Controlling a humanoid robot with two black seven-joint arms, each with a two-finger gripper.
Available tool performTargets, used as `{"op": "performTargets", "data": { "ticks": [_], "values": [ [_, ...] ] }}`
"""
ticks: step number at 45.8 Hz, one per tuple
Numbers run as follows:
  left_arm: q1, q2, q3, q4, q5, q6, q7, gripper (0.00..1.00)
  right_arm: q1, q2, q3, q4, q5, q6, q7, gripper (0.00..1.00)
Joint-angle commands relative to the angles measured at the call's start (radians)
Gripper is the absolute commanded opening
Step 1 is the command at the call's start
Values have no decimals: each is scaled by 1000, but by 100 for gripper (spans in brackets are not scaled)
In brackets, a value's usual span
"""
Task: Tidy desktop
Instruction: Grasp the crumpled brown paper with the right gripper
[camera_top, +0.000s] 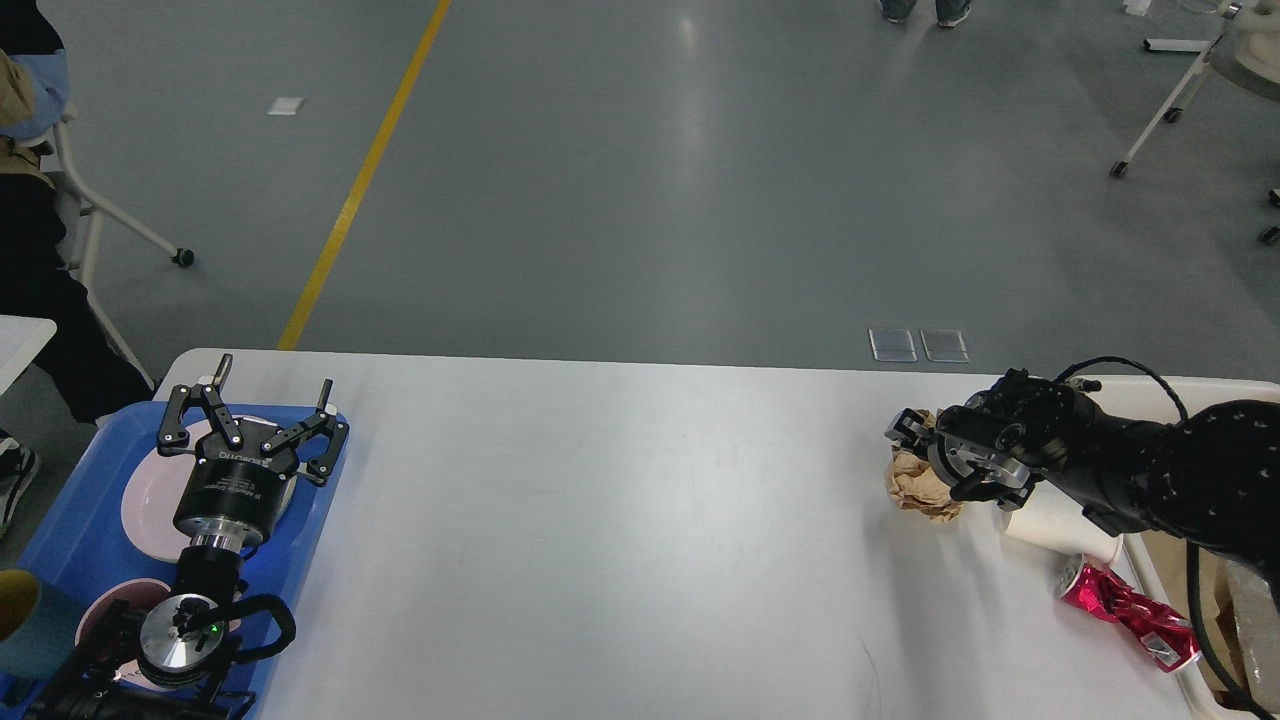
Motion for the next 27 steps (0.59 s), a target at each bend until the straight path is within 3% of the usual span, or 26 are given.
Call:
{"op": "performTargets", "data": {
  "ticks": [1, 6, 15, 18, 21, 27],
  "values": [
    [0, 0, 0, 0, 1, 0, 0, 96, -1, 17, 2, -3, 0, -4, 0, 72],
    [0, 0, 0, 0, -1, 0, 0, 96, -4, 35, 2, -2, 1, -13, 0, 61],
    [0, 0, 0, 0, 1, 0, 0, 96, -13, 40, 3, 3, 1, -17, 0, 19],
    [0, 0, 0, 0, -1, 0, 0, 96, -9, 38, 5, 13, 3, -17, 0, 14],
    [0, 0, 0, 0, -1, 0, 0, 96, 5, 30, 12, 64, 12, -9, 0, 0],
    [0, 0, 0, 0, 1, 0, 0, 96, 62, 9, 12, 173, 26, -10, -3, 0]
  ]
}}
